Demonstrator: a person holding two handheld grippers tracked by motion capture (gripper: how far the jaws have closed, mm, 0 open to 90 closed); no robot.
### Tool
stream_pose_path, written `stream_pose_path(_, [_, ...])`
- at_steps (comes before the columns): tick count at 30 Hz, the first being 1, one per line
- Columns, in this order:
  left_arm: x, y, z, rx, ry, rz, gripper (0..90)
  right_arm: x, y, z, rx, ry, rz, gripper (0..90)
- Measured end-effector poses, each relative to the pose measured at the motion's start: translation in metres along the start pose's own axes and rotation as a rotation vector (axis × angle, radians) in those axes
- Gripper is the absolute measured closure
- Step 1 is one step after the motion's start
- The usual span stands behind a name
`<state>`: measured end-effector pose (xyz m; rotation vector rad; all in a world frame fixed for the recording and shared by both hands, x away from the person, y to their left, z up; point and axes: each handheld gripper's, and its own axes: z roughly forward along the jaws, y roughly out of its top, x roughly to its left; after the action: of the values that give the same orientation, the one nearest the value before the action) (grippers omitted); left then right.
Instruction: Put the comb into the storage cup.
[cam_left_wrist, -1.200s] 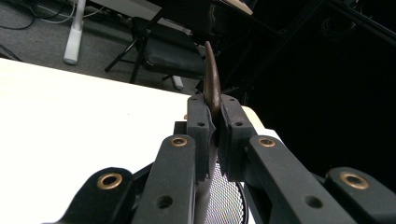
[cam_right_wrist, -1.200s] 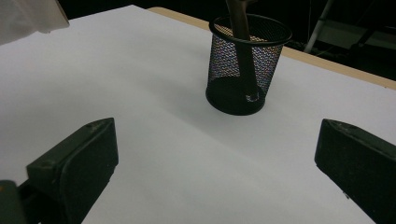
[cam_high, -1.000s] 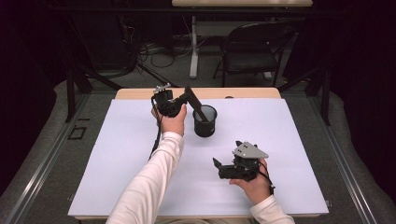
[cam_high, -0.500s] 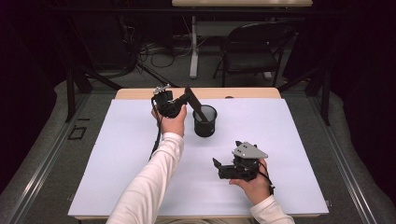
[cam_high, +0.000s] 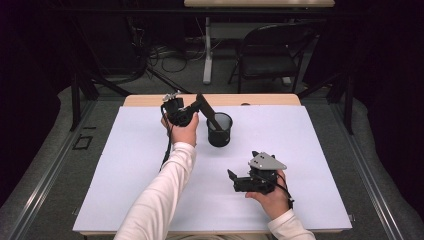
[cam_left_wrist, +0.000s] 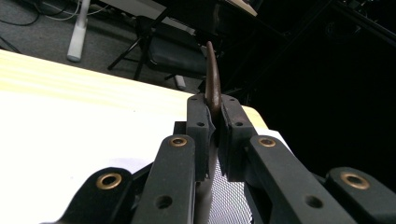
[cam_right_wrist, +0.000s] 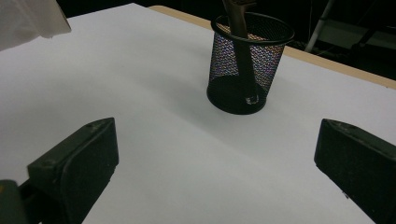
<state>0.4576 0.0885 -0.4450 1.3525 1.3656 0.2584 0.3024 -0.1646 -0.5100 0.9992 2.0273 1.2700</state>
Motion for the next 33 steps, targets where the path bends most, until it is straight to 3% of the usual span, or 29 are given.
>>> stream_pose_path(12, [0.006, -0.001, -0.001, -0.008, 0.005, -0.022, 84.1, 0.000, 0.000, 0.000, 0.001, 0.001, -0.004, 0.0])
stream_pose_path(23, [0.017, -0.002, -0.002, -0.011, 0.007, -0.080, 83.9, 0.000, 0.000, 0.000, 0.000, 0.001, -0.004, 0.0])
stream_pose_path(33, [0.017, -0.003, -0.002, -0.016, 0.004, -0.080, 82.9, 0.000, 0.000, 0.000, 0.001, 0.001, -0.004, 0.0])
